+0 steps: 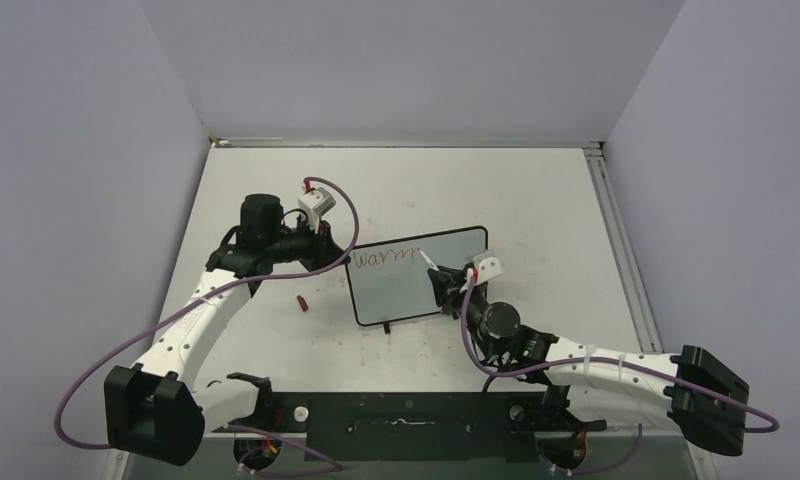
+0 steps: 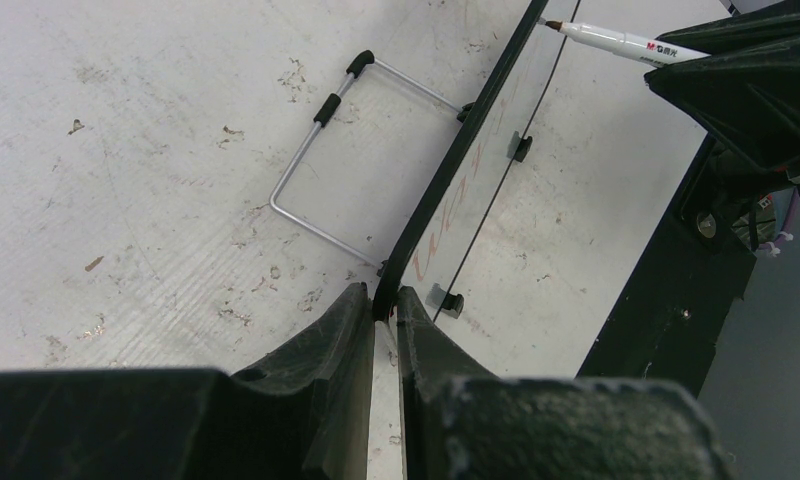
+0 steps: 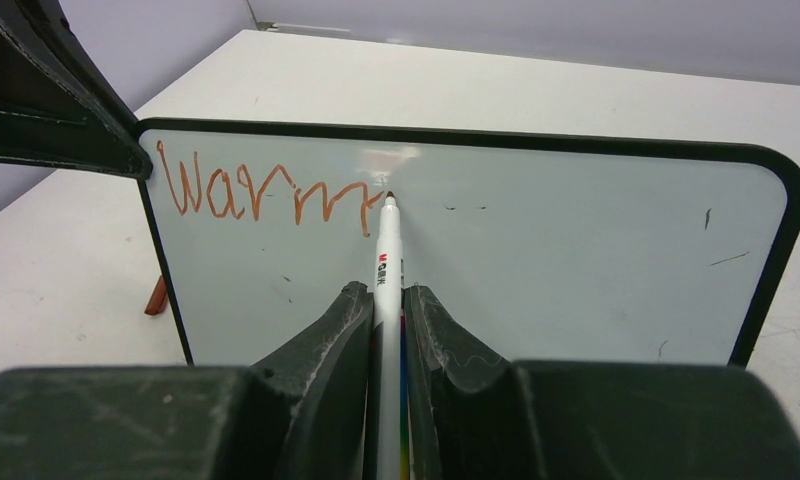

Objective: Write a sentence on the whiteboard

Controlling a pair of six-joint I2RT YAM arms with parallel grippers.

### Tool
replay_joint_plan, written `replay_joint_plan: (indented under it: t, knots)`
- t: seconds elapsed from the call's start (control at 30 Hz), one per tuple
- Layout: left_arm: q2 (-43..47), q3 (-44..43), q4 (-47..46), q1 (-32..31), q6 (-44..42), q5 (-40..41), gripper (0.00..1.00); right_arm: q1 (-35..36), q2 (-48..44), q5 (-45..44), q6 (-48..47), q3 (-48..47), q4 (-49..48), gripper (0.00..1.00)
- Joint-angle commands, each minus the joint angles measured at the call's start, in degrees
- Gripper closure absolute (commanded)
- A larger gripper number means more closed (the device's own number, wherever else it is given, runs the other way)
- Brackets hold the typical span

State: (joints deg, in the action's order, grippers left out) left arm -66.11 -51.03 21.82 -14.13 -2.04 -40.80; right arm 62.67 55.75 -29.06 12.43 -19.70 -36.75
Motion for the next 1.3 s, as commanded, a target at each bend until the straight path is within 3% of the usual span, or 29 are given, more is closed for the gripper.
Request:
replay_joint_plan:
  t: [0.0, 0.33, 0.8, 1.27]
  knots:
    - [-0.34, -0.04, 2.11, 0.36, -1.24, 1.81, 1.0, 0.17, 1.15, 1.04, 0.1, -2.13, -2.33, 0.95]
    - [-0.44, -0.04, 2.16, 0.4, -1.28, 1.84, 1.0, 0.17, 2.95, 1.99, 0.19, -2.61, -3.43, 0.95]
    - [-0.27, 0.01, 2.15, 0.41, -1.24, 1.77, 1.0, -0.01, -0.61, -4.71, 0.58, -1.56, -0.66, 0.95]
    - [-0.32, -0.01, 2.15, 0.42, -1.23, 1.86, 1.0, 0.34, -1.89, 0.37, -1.65, -2.13, -2.75, 0.95]
